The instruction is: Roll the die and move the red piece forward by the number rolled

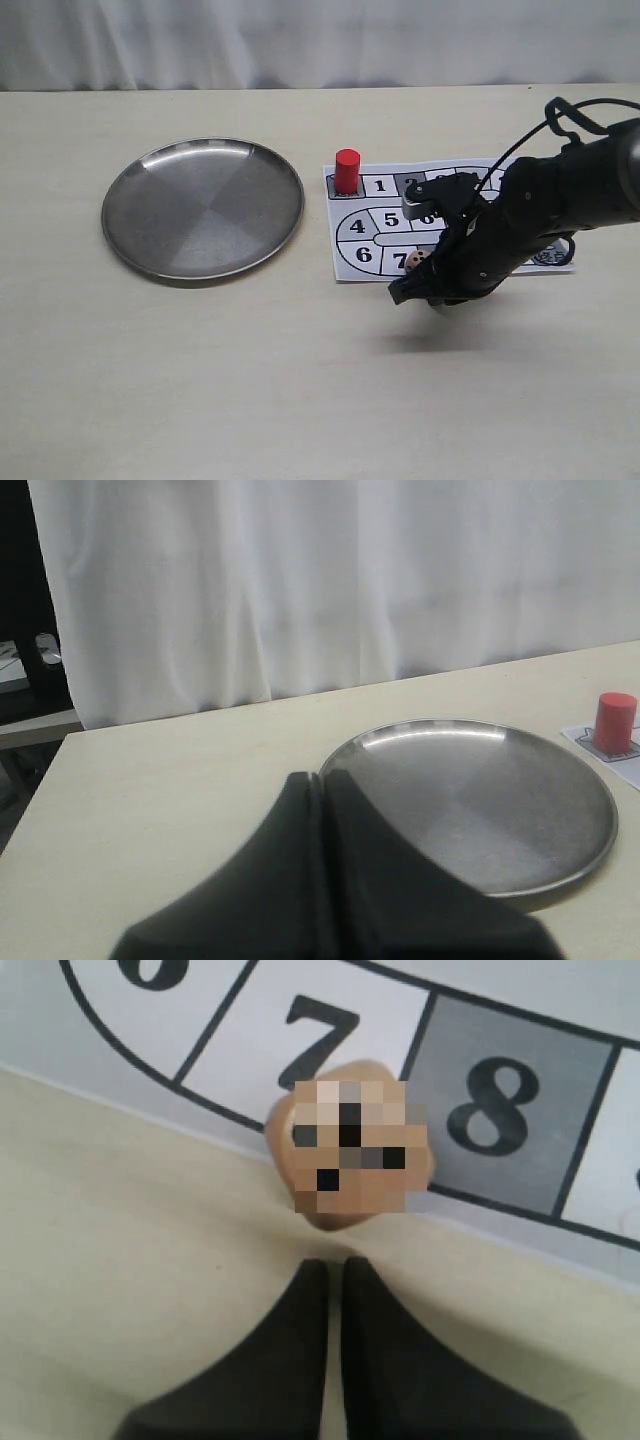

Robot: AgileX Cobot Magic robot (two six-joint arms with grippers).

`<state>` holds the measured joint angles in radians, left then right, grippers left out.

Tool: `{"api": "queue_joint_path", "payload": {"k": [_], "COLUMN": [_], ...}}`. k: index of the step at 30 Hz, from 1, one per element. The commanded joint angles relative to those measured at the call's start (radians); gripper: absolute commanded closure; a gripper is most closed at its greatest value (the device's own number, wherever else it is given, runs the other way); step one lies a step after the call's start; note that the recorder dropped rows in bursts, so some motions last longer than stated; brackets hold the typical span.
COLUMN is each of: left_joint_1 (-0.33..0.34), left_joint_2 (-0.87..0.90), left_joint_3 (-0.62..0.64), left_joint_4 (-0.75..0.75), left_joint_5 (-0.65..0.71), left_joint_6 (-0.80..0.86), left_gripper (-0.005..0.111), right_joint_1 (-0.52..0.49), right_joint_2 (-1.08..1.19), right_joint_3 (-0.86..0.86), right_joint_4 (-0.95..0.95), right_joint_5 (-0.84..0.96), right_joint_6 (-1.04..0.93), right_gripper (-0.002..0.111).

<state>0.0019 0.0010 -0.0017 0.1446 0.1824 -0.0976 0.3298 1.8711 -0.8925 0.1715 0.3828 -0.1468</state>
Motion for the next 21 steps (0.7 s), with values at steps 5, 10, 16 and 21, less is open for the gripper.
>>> {"api": "queue_joint_path", "payload": {"k": [5, 10, 16, 21], "left_joint_1": [-0.002, -0.002, -0.002, -0.002], "left_joint_2": [-0.001, -0.001, -0.001, -0.001], "left_joint_3": [0.002, 0.002, 0.002, 0.002], "left_joint_4": [0.0, 0.0, 0.0, 0.0], "left_joint_5": [-0.009, -0.009, -0.009, -0.009], "left_joint_6": [-0.001, -0.001, -0.001, -0.001], "left_gripper": [0.107, 0.107, 0.107, 0.107], "right_joint_1": [-0.002, -0.002, -0.002, -0.002], "right_joint_2": [-0.073, -0.21, -0.35, -0.373], "right_joint_3": [-0.003, -0.003, -0.003, -0.003], "right_joint_4": [0.007, 0.071, 0.086, 0.086], "right_joint_5": [0.068, 0.05, -0.057, -0.113], "right_joint_6": [0.005, 0.005, 0.003, 0.0], "right_gripper": [0.104, 0.104, 0.104, 0.104]}}
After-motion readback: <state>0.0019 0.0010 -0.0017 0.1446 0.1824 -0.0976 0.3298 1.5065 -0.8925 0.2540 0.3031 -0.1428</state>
